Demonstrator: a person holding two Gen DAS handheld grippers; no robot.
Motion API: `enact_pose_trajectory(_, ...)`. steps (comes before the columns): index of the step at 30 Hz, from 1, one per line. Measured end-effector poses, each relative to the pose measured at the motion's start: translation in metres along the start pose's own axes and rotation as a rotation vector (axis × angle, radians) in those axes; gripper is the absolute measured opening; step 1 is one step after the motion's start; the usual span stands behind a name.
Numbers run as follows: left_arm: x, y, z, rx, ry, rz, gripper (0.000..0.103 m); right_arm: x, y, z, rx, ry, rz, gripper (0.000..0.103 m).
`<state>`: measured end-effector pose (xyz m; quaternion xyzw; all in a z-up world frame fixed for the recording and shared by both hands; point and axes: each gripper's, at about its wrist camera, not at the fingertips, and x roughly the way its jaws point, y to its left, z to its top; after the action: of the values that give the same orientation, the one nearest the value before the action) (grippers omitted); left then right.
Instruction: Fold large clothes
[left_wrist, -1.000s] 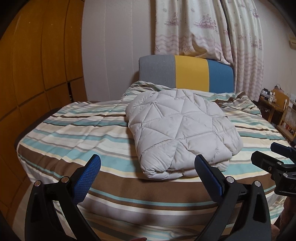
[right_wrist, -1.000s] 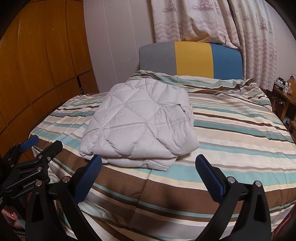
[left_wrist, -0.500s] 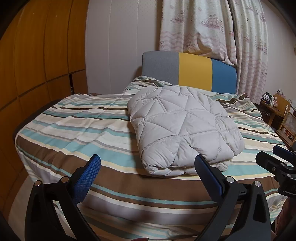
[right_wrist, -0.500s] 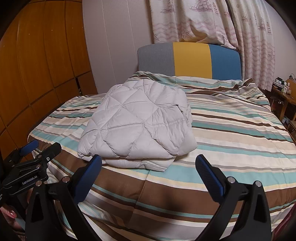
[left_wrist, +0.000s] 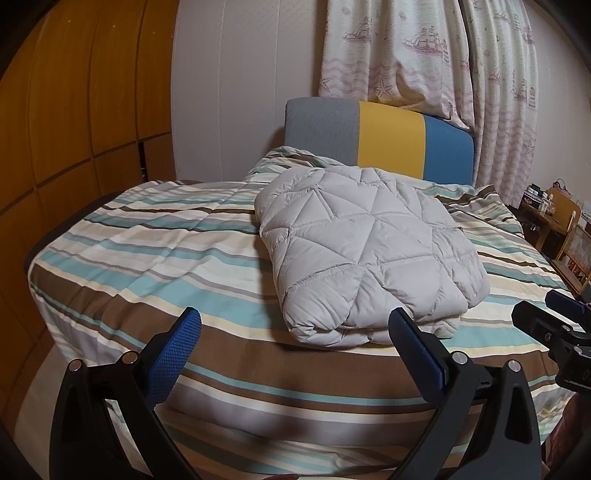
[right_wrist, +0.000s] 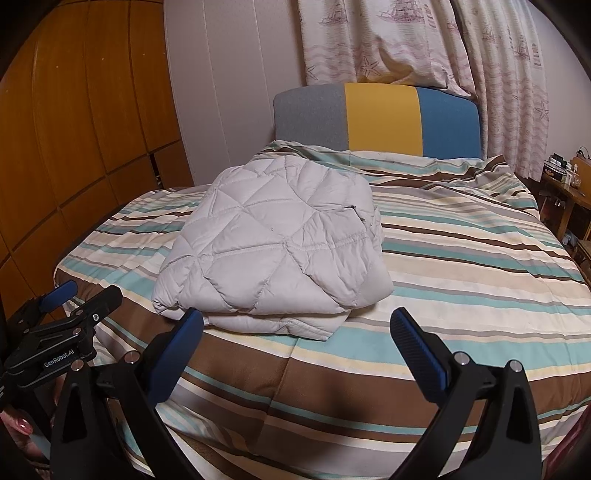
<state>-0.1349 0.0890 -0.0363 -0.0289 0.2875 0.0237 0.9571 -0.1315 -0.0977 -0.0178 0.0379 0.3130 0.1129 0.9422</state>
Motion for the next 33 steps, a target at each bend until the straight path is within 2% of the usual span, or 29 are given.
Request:
enact_pose_trajectory(26, -0.0018, -0.0047, -0.0031, 0.007, -0.010, -0.009, 0.100, 0.0002, 0.0000, -0.0005, -0.001, 0.001, 0.000, 0.101)
enact_pose_trajectory(33, 0.0014, -0.0044, -0.0047, -0.011, 0.004, -0.050, 0.100, 0.0007, -0.0017, -0.0019, -0.001, 0.007, -0.001, 0.101)
